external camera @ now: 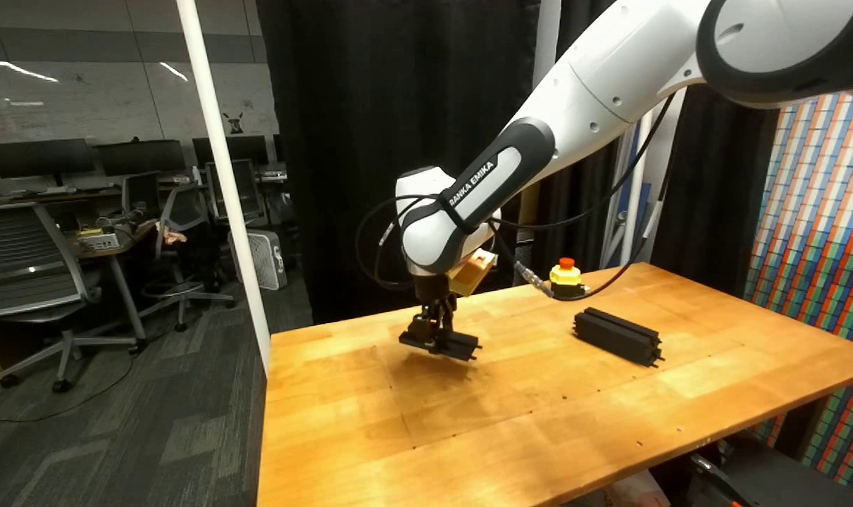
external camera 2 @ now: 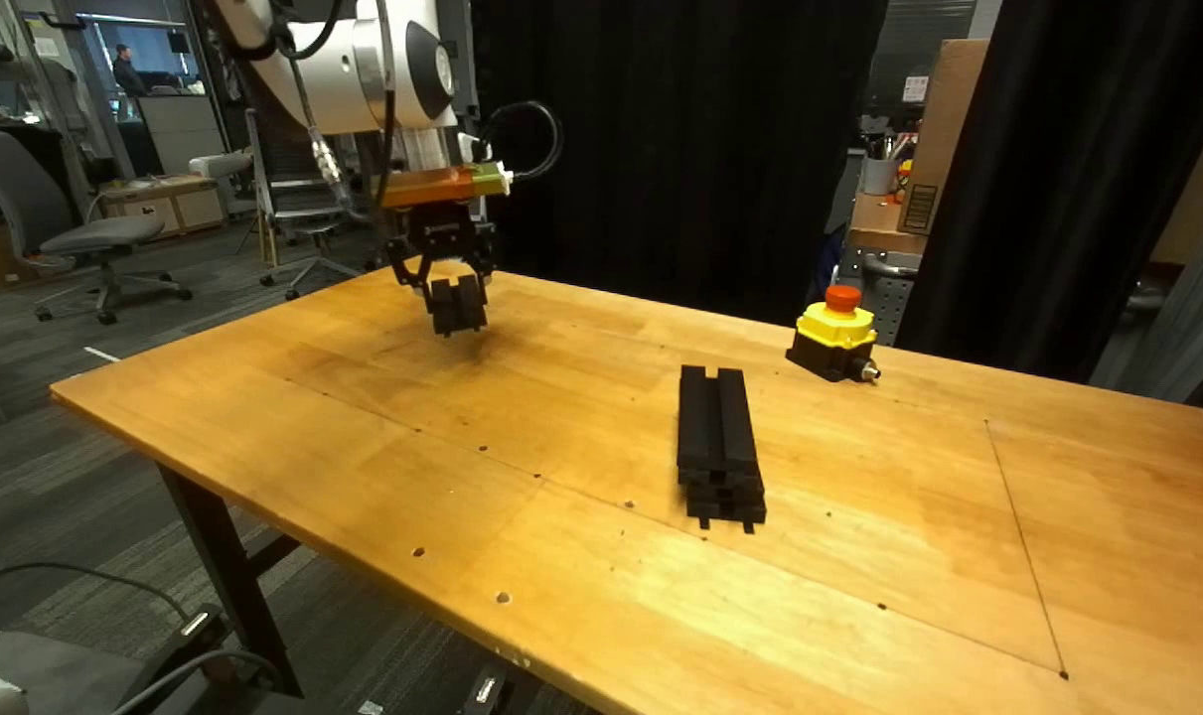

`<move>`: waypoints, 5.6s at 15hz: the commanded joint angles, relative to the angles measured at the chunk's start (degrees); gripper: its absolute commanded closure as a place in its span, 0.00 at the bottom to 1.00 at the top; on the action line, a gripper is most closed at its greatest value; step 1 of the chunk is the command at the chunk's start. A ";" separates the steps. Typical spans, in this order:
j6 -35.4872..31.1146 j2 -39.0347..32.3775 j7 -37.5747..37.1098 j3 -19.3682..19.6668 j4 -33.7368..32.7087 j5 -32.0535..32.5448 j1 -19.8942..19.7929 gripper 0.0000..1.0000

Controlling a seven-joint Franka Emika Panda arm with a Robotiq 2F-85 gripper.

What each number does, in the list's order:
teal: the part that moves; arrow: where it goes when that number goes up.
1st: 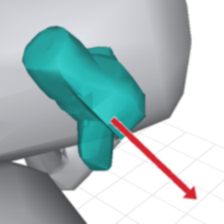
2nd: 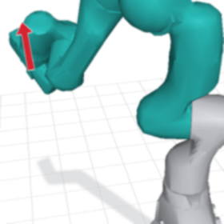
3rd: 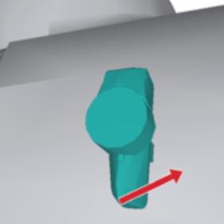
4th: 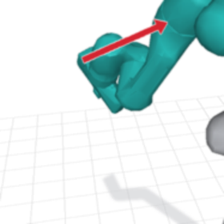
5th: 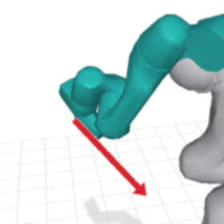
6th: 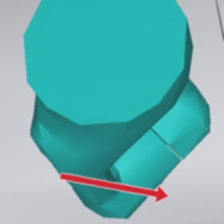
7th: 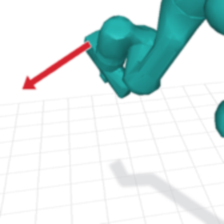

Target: Stack the black pieces together

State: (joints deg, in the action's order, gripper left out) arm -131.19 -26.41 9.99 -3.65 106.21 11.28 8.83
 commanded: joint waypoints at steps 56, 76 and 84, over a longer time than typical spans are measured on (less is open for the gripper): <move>-7.93 19.07 19.67 14.65 27.06 -8.88 -23.18 0.55; -0.98 29.71 7.68 15.51 31.50 -4.45 -21.91 0.00; 18.42 52.69 -7.78 8.72 40.16 -3.19 -17.46 0.00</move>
State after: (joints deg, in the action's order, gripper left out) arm -118.27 16.28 7.57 8.15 142.43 7.67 -10.86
